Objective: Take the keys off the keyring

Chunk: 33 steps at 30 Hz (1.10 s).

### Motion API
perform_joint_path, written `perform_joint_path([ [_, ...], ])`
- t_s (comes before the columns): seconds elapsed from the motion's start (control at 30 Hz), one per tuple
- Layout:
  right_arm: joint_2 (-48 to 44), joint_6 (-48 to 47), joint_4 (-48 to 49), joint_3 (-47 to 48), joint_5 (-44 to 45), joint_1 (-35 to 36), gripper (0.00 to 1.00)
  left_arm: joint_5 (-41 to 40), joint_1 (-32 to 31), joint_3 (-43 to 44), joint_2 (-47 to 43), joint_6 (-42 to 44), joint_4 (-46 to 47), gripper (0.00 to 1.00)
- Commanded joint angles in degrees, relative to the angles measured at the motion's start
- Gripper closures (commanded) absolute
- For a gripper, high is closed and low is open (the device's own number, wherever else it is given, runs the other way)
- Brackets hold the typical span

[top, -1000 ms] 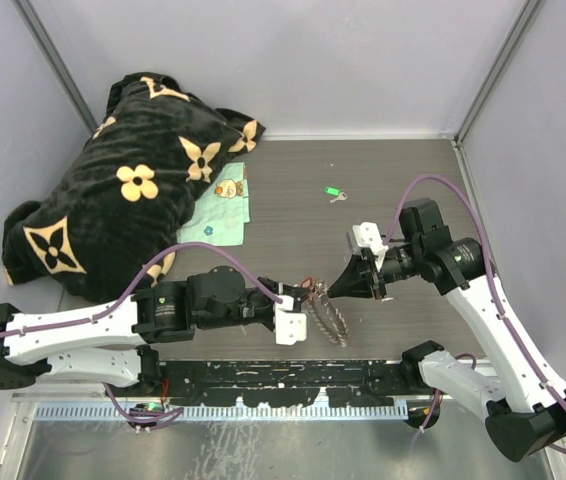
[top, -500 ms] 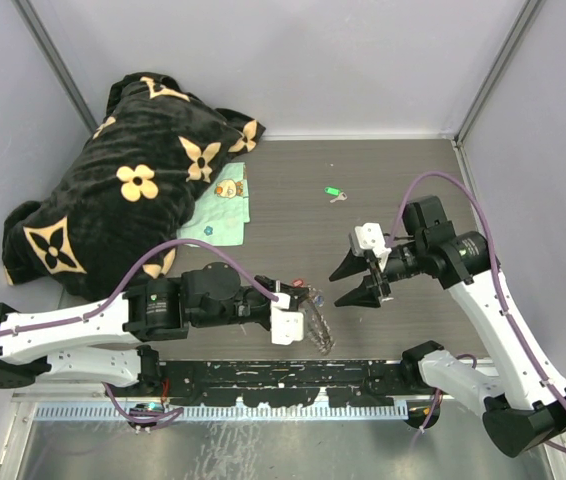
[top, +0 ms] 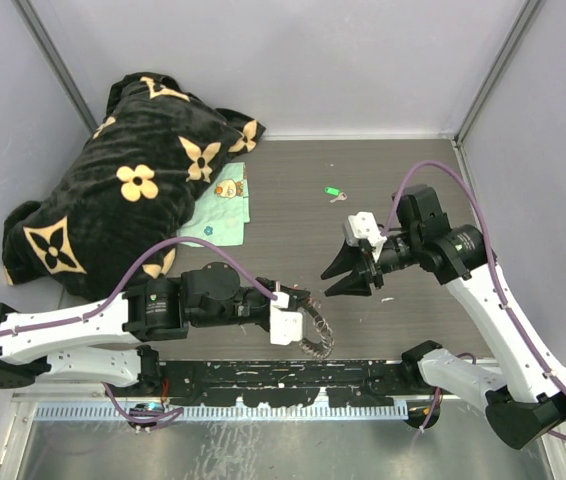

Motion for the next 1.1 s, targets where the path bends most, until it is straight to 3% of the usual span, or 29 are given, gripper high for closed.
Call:
perform_joint_path([
  [0.0,-0.8,5.6,5.9,-1.3,-1.4,1.5,0.61,1.0,-0.2,1.7,-1.2,-1.4,5.8,1.00],
  [0.17,-1.0,6.0,6.2,-2.2,-1.6,2.5,0.62,1.1,-0.2,1.5,-0.8,-1.5,6.4,1.00],
  [0.43,-2.4,5.5,6.0,-3.6,-1.5,3.3,0.72,0.9,-0.2,1.7,-0.1,-1.4,7.1,1.00],
  [0.73,-3.5,-6.2,-5.1,-0.9,-3.4,3.9,0.75,-0.2,-0.2,1.1,-0.8,-1.4,6.8,1.00],
  [0.83,-3.7,-6.3,-5.0,-1.3,-4.0,3.9,0.74,-0.1,-0.2,1.0,-1.0,-1.6,6.7,1.00],
  [1.07,-1.9,-1.4,-0.8,1.5,0.6,3.9,0.57,0.5,-0.2,1.0,-1.0,-1.6,6.8,1.00],
])
